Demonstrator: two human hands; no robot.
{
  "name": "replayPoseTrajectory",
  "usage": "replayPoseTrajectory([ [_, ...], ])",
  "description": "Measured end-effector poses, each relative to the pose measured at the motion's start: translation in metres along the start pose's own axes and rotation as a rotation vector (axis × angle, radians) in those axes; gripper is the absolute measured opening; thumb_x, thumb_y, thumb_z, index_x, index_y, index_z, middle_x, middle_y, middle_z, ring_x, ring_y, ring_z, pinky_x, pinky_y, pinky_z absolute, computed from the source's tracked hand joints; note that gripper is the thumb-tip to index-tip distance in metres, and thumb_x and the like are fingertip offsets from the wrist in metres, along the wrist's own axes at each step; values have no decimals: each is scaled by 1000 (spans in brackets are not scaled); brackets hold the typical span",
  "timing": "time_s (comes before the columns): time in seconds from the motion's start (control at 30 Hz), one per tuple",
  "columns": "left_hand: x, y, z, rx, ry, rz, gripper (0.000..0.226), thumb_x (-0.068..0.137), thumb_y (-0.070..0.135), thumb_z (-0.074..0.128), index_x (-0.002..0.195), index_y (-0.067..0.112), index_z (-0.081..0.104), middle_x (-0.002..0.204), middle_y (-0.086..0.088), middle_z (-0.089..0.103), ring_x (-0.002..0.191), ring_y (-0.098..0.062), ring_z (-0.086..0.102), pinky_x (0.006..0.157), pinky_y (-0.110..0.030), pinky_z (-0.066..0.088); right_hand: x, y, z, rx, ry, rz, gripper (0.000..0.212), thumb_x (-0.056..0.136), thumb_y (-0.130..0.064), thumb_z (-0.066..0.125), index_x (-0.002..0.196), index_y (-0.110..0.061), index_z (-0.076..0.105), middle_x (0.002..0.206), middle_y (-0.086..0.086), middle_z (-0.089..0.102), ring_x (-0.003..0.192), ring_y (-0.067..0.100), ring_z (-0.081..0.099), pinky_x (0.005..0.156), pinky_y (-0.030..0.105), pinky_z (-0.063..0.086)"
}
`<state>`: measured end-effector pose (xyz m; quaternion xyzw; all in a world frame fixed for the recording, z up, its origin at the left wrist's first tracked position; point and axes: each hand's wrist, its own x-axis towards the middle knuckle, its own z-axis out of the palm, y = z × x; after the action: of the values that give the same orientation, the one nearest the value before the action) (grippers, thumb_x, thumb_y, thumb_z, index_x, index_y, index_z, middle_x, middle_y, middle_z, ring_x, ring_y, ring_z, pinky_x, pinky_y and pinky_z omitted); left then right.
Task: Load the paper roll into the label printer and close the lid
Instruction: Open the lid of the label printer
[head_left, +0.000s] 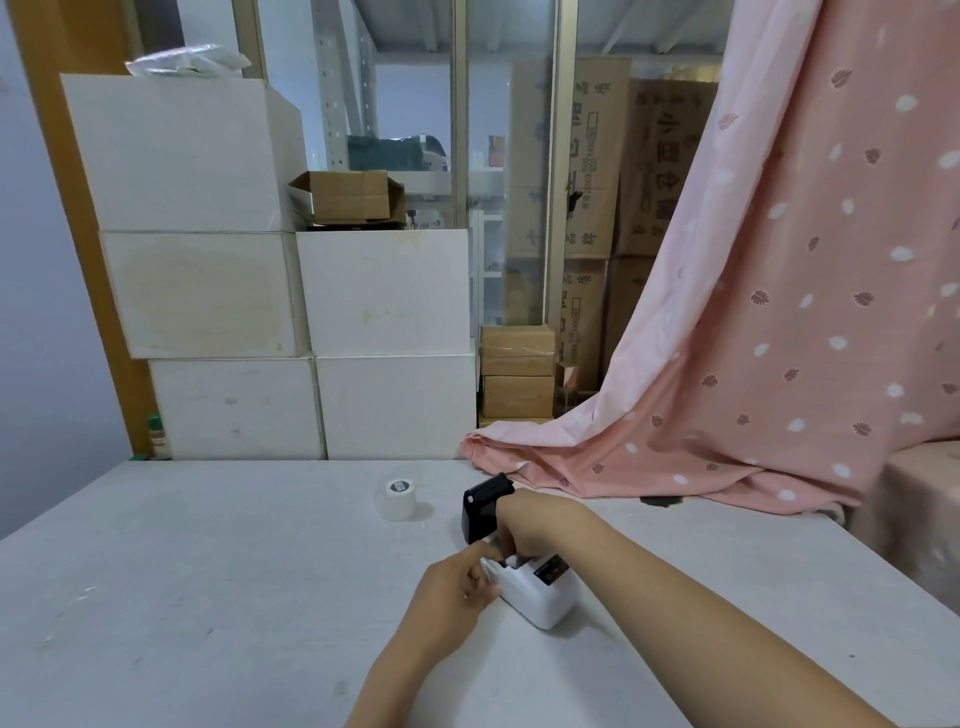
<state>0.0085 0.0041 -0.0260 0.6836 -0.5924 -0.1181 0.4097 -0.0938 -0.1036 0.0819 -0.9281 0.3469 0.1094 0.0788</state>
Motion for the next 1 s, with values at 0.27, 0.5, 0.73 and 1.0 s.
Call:
replayPoseTrajectory([
  [0.27,-2,0,-1,4,32,0,32,88,18,70,101,46,61,67,7,48,61,-5,45,61,-18,39,0,19,1,249,150,-61,31,81,-23,71,89,6,72,70,8,60,62,18,49,52,26,38],
  [0.5,-4,4,2,156,82,0,25,90,30,66,111,42,60,67,8,54,65,-8,53,61,-23,43,-9,63,12,484,442,29,24,83,-19,69,92,2,76,85,17,72,75,28,63,63,31,41],
  [0.73,-7,9,6,123,123,-23,24,91,24,67,112,33,63,53,7,48,54,-7,50,59,-24,46,-32,101,48,504,590,375,43,73,-10,62,56,-20,24,57,2,25,60,23,24,58,32,20],
  [1.0,-10,20,18,158,187,-69,29,92,25,66,121,29,60,52,9,49,58,-11,54,63,-29,50,-38,99,88,527,592,497,24,88,-27,62,71,-16,48,70,0,55,66,22,50,55,29,33],
])
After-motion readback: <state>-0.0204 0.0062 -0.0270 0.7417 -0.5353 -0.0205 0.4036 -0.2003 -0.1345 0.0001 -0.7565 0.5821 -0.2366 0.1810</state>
